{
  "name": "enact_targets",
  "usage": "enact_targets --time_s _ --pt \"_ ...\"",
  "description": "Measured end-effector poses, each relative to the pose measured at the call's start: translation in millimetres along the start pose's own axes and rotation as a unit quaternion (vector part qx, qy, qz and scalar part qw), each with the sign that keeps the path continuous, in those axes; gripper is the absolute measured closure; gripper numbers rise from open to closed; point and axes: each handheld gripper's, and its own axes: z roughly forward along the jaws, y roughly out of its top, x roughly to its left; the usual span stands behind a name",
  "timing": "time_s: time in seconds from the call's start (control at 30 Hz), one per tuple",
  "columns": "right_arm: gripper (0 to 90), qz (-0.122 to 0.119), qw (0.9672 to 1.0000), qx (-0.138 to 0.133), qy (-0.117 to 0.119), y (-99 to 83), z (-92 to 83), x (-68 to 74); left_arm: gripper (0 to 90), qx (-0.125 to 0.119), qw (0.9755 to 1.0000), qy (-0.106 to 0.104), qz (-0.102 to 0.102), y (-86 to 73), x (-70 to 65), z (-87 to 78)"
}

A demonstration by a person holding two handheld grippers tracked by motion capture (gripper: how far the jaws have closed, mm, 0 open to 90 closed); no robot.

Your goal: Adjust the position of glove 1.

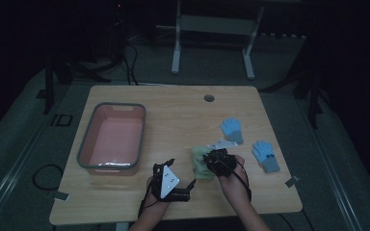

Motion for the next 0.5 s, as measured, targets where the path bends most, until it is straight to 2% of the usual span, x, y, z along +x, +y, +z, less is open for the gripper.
enact_targets --time_s 0.27,0.5 --pt "81.7 0.002 0.9996 0.028 0.007 -11.7 19.9 3.3 2.1 0.002 1.0000 0.000 0.005 0.2 -1.1 0.4" --pt "76.2 0.005 0.9993 0.032 0.018 -18.0 29.8 3.4 2.1 0.002 0.9999 -0.003 0.010 0.3 -1.6 0.6"
